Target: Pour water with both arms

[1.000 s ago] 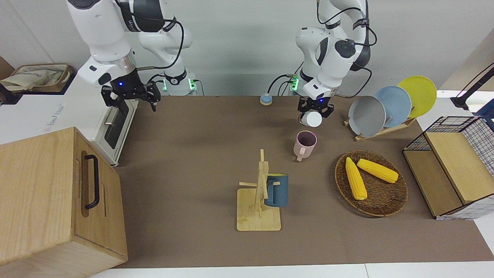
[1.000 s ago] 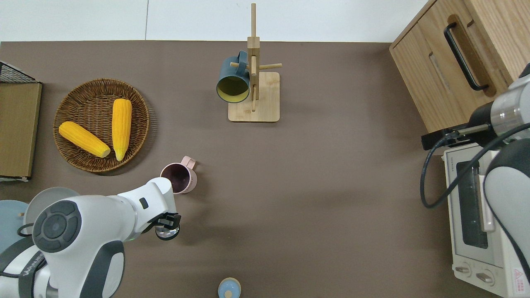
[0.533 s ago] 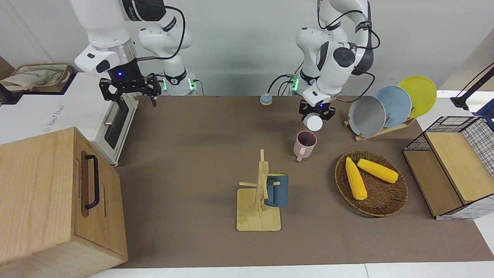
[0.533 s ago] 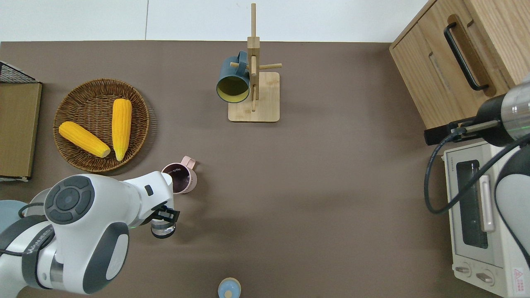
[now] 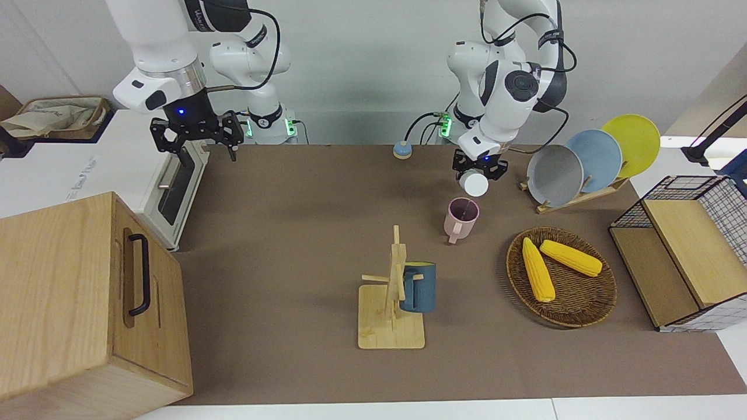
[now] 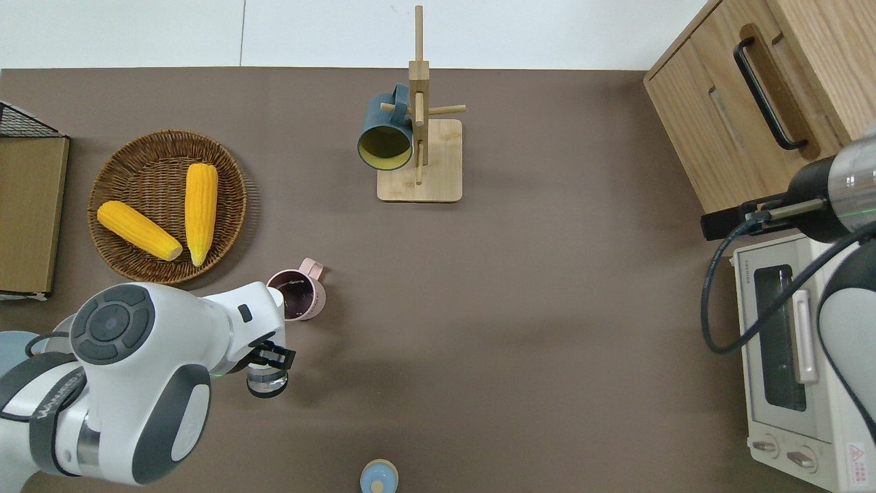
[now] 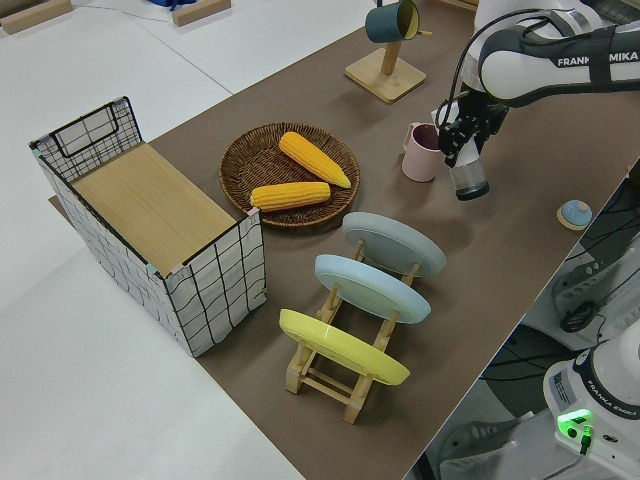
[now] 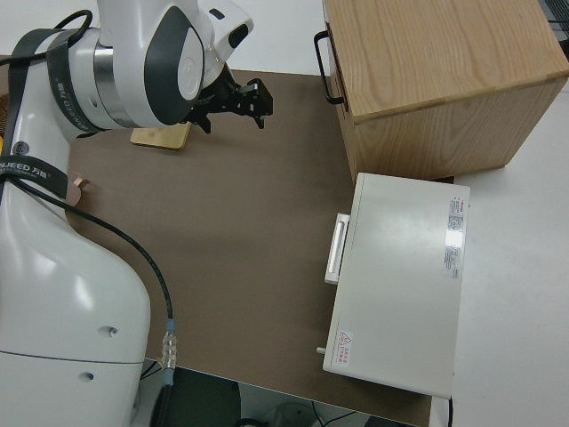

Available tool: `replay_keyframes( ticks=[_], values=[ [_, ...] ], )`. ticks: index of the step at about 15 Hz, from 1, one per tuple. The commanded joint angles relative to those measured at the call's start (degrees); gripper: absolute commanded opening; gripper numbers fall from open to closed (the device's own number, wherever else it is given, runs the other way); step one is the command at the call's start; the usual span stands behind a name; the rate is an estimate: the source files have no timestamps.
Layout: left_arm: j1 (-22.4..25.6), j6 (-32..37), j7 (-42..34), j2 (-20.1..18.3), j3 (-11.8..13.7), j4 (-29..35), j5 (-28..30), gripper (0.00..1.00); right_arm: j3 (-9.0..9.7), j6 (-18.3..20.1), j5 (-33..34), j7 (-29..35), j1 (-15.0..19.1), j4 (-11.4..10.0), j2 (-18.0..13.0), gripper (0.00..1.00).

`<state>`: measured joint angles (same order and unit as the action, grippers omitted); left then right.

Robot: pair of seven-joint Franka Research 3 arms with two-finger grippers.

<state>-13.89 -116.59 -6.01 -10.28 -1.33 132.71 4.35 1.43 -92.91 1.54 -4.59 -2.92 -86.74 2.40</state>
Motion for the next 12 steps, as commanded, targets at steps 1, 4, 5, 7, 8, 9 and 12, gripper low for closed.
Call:
replay_keyframes(
  ticks=[1,4,5,7,8,9,12],
  values=[
    [0.00,4.61,1.43,2.27,0.28,-4.91,-2.15,0.00,0.07,0.27,-0.13,-0.51,0.11,0.25,-0.20,0.990],
    [0.00,5.67,1.44,2.45,0.28,-5.44,-2.41,0.00,0.07,0.27,-0.13,-0.51,0.11,0.25,-0.20,0.990],
    [0.00,6.02,1.35,2.45,0.36,-5.44,-2.85,0.00,0.07,0.27,-0.13,-0.51,0.11,0.25,-0.20,0.990],
    [0.00,6.72,1.35,2.45,0.45,-5.44,-3.91,0.00,0.07,0.27,-0.13,-0.51,0.11,0.25,-0.20,0.990],
    [0.00,6.72,1.35,2.45,0.45,-5.44,-3.91,0.00,0.07,0.27,-0.13,-0.51,0.11,0.25,-0.20,0.992],
    [0.00,6.81,1.35,2.45,0.45,-5.44,-3.91,0.00,0.07,0.27,-0.13,-0.51,0.11,0.25,-0.12,0.990],
    [0.00,8.13,1.35,2.45,0.54,-5.97,-3.91,0.00,0.07,0.27,-0.13,-0.51,0.11,0.25,-0.12,0.990]
  ],
)
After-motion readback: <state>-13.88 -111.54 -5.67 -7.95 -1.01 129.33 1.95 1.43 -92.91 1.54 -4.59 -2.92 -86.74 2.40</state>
